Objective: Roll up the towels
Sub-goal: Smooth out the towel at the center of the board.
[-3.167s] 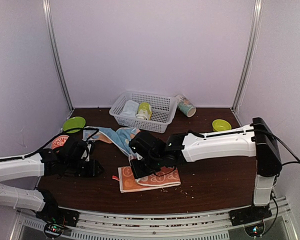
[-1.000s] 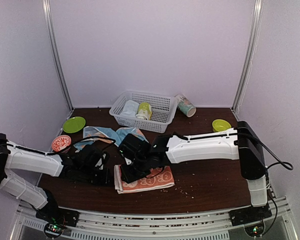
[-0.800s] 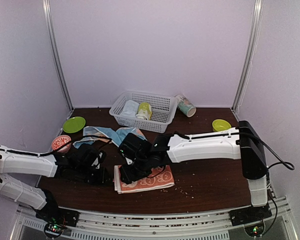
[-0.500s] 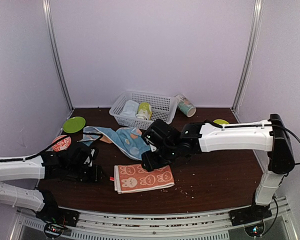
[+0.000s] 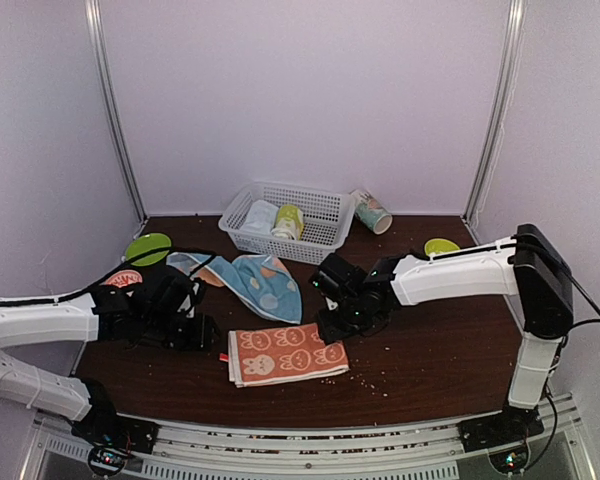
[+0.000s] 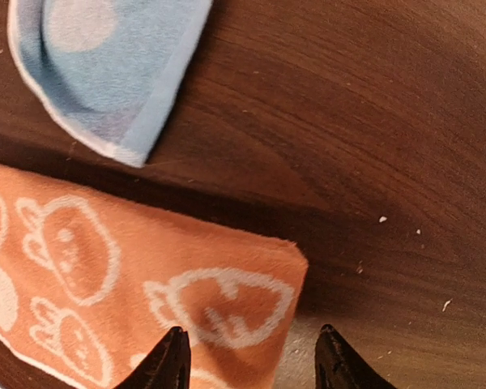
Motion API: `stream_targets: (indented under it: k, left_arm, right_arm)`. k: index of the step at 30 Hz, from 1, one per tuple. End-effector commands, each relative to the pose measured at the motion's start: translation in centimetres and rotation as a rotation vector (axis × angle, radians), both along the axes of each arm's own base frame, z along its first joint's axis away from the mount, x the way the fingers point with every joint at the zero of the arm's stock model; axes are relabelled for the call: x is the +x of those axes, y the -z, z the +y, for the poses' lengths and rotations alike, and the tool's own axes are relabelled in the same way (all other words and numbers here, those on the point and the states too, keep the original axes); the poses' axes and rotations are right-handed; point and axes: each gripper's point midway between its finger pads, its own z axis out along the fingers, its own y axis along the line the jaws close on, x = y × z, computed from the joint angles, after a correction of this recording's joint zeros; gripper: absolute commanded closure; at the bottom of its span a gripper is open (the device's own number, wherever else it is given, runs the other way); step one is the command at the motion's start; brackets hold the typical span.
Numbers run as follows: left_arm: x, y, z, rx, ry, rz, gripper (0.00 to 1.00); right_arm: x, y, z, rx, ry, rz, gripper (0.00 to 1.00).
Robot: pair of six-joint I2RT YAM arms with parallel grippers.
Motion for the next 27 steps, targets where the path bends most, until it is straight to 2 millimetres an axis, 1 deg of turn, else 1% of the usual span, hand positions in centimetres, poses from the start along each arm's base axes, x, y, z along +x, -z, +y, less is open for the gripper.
stream_targets:
  k: [1, 7, 10, 12, 14, 15, 19, 22, 24, 26, 27]
  left_arm:
    - [0.4, -0.7, -0.5, -0.019, 0.005, -0.033, 0.60]
    - [0.3, 0.2, -0.5, -0.019, -0.001, -0.020, 0.60]
    - [0.3, 0.3, -0.5, -0.013, 0.004, -0.020, 0.60]
    - [0.3, 0.2, -0.4, -0.011, 0.006, -0.026, 0.60]
    - [0.4, 0.1, -0.4, -0.008, 0.008, -0.032, 0.60]
    - [0.4, -0.1, -0.4, -0.007, 0.010, -0.033, 0.60]
    - [0.8, -1.2, -0.6, 0.001, 0.027, -0.055, 0.60]
    - [1.2, -2.6, -1.5, -0.020, 0.051, -0.081, 0.59]
    - [1.6, -3.4, -2.3, -0.048, 0.069, -0.091, 0.59]
    - [1.9, -3.7, -3.4, -0.073, 0.088, -0.090, 0.59]
    - [2.0, -3.9, -3.9, -0.083, 0.096, -0.089, 0.59]
  right_arm:
    - [1.5, 1.9, -2.1, -0.066, 0.045, 0.004, 0.48]
    - [1.5, 3.9, -4.9, -0.124, 0.092, 0.039, 0.53]
    - [1.5, 4.1, -6.2, -0.114, 0.130, 0.041, 0.55]
    - [1.5, 4.0, -6.7, -0.084, 0.148, 0.045, 0.56]
    - [1.3, 3.4, -6.4, -0.038, 0.138, 0.042, 0.55]
    - [1.3, 2.7, -6.4, -0.023, 0.136, 0.032, 0.54]
    - [1.2, -1.9, -5.3, 0.062, 0.106, -0.029, 0.49]
    - [-0.2, -4.5, -3.8, 0.098, 0.053, -0.054, 0.50]
    - [-1.4, -5.1, -2.6, 0.118, 0.017, -0.046, 0.55]
    - [-2.8, -4.6, -1.7, 0.129, -0.012, -0.015, 0.66]
    - [-3.4, -3.9, -1.5, 0.123, -0.021, 0.003, 0.71]
